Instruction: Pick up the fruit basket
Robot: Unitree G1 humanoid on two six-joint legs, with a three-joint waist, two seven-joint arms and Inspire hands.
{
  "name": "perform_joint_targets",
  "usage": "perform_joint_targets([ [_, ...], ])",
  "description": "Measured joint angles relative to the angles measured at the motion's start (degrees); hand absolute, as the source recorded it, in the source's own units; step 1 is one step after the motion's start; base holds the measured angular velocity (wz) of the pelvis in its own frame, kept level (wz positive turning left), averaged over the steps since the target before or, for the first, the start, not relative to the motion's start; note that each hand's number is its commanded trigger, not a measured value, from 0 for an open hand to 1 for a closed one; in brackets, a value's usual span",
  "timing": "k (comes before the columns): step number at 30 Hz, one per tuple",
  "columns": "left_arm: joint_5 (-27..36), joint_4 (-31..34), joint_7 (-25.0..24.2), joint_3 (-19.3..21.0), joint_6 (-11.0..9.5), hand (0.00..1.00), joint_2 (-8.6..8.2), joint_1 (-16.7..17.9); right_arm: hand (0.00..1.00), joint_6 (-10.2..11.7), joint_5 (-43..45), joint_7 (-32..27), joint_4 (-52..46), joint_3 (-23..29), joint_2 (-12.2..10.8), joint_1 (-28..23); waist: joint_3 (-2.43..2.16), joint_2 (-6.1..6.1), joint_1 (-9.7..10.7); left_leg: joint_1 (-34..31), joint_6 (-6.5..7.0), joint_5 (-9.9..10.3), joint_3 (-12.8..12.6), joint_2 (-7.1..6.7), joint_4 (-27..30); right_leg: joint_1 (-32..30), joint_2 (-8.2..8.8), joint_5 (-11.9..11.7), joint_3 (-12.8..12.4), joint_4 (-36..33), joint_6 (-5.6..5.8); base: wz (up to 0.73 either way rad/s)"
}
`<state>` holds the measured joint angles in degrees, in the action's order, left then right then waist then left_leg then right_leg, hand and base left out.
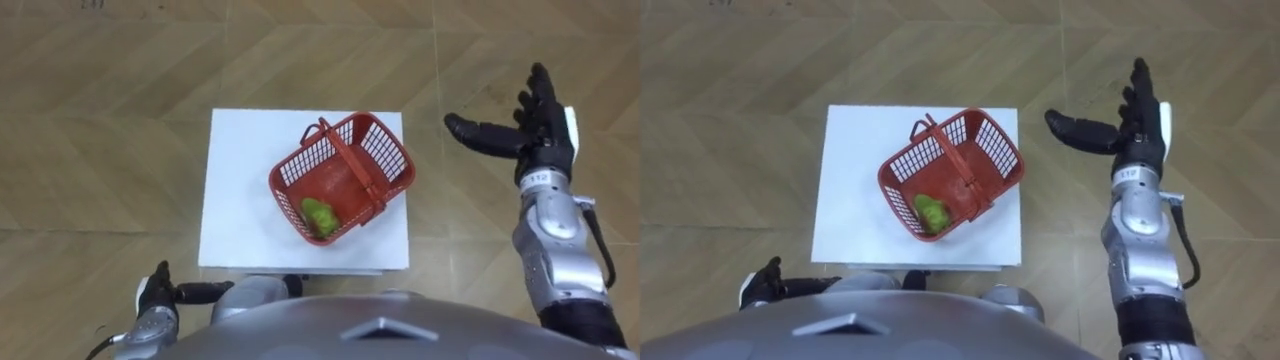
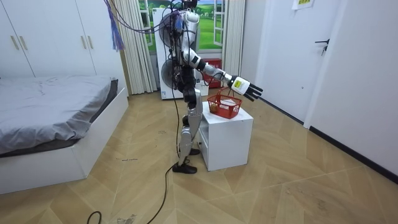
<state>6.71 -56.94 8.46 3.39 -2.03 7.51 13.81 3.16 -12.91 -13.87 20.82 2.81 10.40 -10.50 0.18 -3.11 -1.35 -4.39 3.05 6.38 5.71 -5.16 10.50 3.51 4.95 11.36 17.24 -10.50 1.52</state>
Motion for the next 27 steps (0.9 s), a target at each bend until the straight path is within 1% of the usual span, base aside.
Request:
perform_joint_targets([
  [2,-0.02,-0.12,0.1,0.07,-0.04,0.0,-0.01,0.13,0.0,0.0,-0.02,-0.53,2.33,0.15,-0.08,-0.1,0.08,0.11,-0.14,-0.02,0.0,0.0,0.0,-0.03,0.02,0.0,0.01,0.0,0.0,0.0,0.0,0.0],
  [5,0.08,-0.53,0.51,0.08,-0.05,0.0,-0.04,0.45,0.0,0.62,-0.45,-1.18,6.96,0.16,-0.2,-0.2,0.19,0.33,-0.07,-0.06,0.0,0.03,-0.01,-0.07,-0.04,0.17,0.02,0.01,0.02,0.12,0.0,0.0],
  [9,0.0,-0.38,0.91,0.33,0.13,0.0,-0.03,1.02,0.0,0.7,-0.21,-1.94,14.13,0.21,-0.25,0.02,0.03,0.71,0.17,-0.13,0.0,0.02,0.48,-0.14,0.01,0.44,-0.01,0.0,0.14,0.74,-0.02,0.01],
  [11,0.0,-0.42,0.89,0.31,0.17,0.0,-0.03,1.25,0.0,0.72,-0.25,-2.03,20.86,0.17,-0.3,0.44,-0.03,0.81,0.24,-0.11,0.0,0.02,0.64,-0.26,-0.04,0.53,0.02,0.01,0.34,0.76,-0.01,0.06],
  [14,-0.06,-0.44,0.78,0.71,0.16,0.0,-0.04,1.37,0.0,0.52,0.05,-1.91,27.05,0.17,-0.44,0.18,0.0,0.74,0.36,-0.11,0.0,0.01,0.57,-0.31,0.1,0.56,0.04,0.03,0.45,0.85,0.03,0.01],
  [16,-0.1,-0.49,0.76,1.11,0.16,0.0,-0.02,1.42,0.0,0.6,1.01,-1.03,30.3,0.17,-0.44,0.2,-0.01,0.64,0.88,0.04,0.01,0.01,0.86,-0.35,0.03,0.76,0.04,0.05,0.55,0.9,0.06,0.02],
  [18,-0.11,-0.44,0.76,1.1,0.15,0.0,-0.02,1.41,0.0,0.53,1.57,0.54,34.52,0.12,-0.46,0.01,0.01,0.5,0.95,0.42,0.01,0.01,0.92,-0.37,0.08,1.18,0.04,0.08,0.61,0.96,0.1,0.03],
  [22,-0.1,-0.5,0.37,1.09,0.17,0.0,0.0,1.34,0.0,0.44,2.59,2.63,39.18,0.12,-0.5,-0.2,0.07,0.38,0.99,0.69,-0.04,0.06,1.13,-0.37,-0.09,1.35,-0.01,0.11,0.32,1.06,0.13,0.0],
  [23,-0.07,-0.81,-0.35,1.08,0.18,0.0,0.01,1.23,0.0,0.4,2.77,3.21,40.74,0.07,-0.55,-0.2,0.09,0.43,0.99,0.58,-0.06,0.1,1.15,-0.38,-0.16,1.39,-0.02,0.11,0.23,1.11,0.12,0.0],
  [26,-0.12,-1.25,-1.22,1.11,1.04,0.0,0.01,1.1,0.0,-0.98,2.96,5.34,43.59,-0.33,-0.62,-0.13,0.08,0.35,0.92,0.08,-0.05,0.18,1.12,-0.44,-0.05,1.36,-0.11,0.14,0.06,1.66,0.05,0.0],
  [27,-0.13,-1.25,-1.67,1.12,1.46,0.0,0.01,1.15,0.0,-1.75,3.36,5.93,44.17,-0.37,-0.67,-0.2,0.06,0.54,0.87,-0.01,-0.05,0.18,1.05,-0.48,0.0,1.29,-0.13,0.14,0.06,1.81,0.04,0.0],
])
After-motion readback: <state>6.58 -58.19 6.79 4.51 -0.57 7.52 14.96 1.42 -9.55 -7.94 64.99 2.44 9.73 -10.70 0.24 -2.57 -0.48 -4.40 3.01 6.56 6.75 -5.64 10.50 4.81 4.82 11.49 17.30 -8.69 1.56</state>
